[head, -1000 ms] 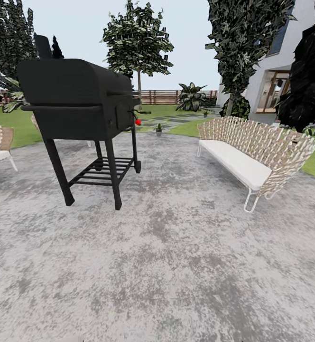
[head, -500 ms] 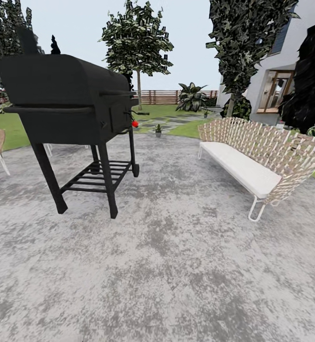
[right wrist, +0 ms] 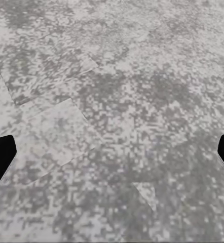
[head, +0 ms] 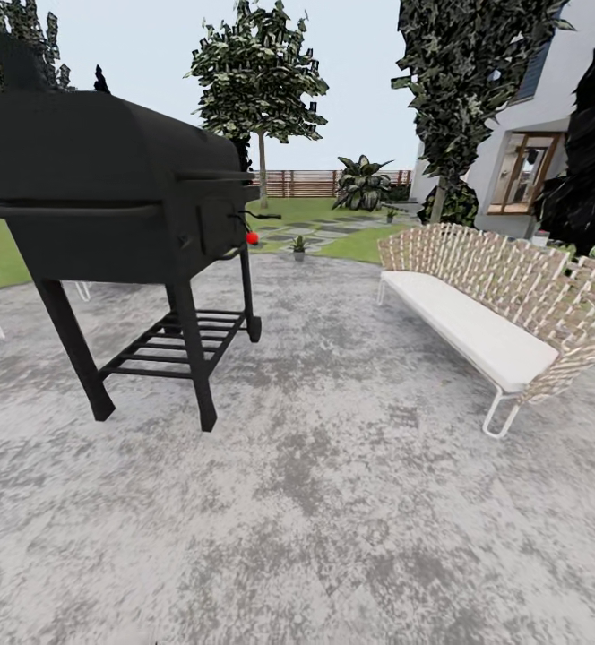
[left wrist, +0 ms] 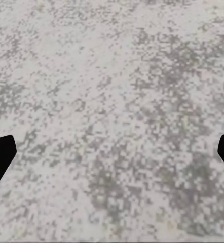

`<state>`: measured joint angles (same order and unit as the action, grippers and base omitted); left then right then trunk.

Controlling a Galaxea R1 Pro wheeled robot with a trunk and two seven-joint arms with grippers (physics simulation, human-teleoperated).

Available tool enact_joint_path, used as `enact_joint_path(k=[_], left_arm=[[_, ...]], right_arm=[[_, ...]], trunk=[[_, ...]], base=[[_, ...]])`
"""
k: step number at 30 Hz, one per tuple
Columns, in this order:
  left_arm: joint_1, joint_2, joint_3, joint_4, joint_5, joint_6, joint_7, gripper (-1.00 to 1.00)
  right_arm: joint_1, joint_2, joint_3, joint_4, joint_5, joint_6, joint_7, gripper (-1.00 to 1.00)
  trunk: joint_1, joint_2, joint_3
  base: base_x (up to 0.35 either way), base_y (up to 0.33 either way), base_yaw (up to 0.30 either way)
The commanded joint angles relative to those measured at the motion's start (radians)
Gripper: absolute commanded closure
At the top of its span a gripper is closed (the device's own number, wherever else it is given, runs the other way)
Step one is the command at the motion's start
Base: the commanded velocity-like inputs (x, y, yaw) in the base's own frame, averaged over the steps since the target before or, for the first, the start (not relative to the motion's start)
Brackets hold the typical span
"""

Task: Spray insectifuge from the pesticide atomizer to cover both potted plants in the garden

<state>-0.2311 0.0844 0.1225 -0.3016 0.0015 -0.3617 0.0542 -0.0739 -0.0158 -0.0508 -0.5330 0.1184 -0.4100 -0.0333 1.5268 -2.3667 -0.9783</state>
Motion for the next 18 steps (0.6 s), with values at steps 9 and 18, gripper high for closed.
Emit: enact_joint_path(k=[9, 18], left_arm=[[-0.001, -0.001, -0.001, 0.001, 0.000, -0.003, 0.003, -1.00], [-0.001, -0.001, -0.001, 0.001, 0.000, -0.003, 0.003, -1.00]], right_arm=[[0.000, 0.000, -0.003, 0.001, 0.009, -0.003, -0.003, -1.00], [0.000, 0.001, -0.001, 0.001, 0.009, -0.003, -0.003, -1.00]], trunk=[[0.000, 0.000, -0.001], [0.000, 0.000, -0.001]], base=[[0.337, -0.062, -0.075], [0.319, -0.167, -0.093]])
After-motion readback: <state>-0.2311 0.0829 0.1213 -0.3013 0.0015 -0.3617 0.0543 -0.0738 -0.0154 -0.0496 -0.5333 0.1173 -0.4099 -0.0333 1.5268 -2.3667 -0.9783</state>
